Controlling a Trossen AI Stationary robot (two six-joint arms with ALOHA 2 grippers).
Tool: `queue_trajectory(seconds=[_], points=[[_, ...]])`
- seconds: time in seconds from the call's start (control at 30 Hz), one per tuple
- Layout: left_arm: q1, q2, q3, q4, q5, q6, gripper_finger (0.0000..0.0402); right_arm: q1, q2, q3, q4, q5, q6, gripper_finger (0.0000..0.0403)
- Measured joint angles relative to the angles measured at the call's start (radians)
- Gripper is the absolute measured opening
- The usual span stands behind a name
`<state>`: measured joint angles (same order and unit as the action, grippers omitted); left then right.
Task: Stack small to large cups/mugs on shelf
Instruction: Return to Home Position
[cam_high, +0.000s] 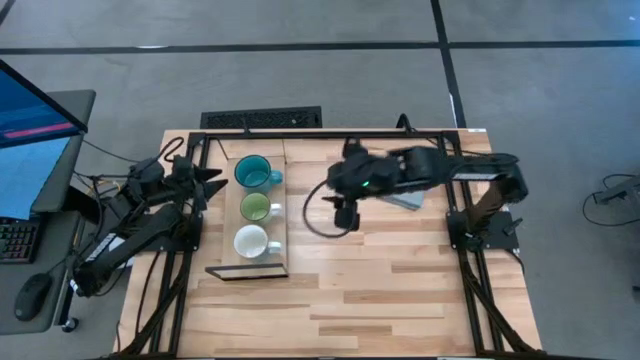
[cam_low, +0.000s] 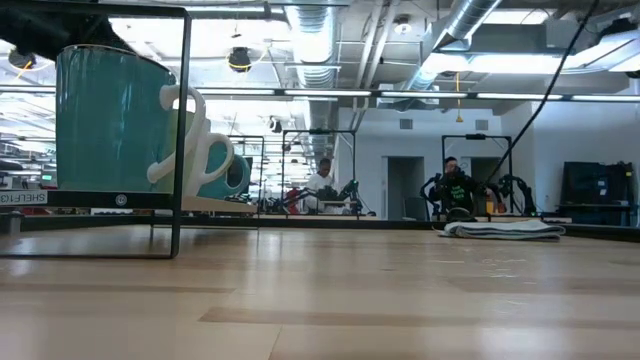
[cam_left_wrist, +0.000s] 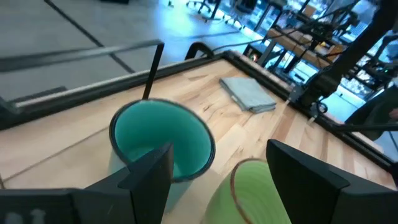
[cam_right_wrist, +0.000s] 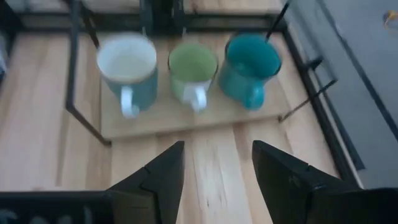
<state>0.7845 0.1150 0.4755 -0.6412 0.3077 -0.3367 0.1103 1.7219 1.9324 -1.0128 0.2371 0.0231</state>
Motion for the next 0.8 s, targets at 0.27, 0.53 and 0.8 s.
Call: queue_trajectory(seconds=[0.27, 0.53, 0.8], points=[[0.000, 0.000, 0.000, 0.186, 0.002, 0.023, 0.0248, -0.101, -0.160, -0.094, 0.087, -0.207, -0.130, 0.0209], [0.000, 0.000, 0.001, 0.297, -0.008, 0.031, 0.0248, -0.331, -0.370, -0.395, 0.254, -0.484, -0.189, 0.0209], [0.000, 0.000, 0.001, 0.283, -0.170, 0.134, 0.0248, -0.528, -0.676, -0.826, 0.595, -0.691, -0.178, 0.0209]])
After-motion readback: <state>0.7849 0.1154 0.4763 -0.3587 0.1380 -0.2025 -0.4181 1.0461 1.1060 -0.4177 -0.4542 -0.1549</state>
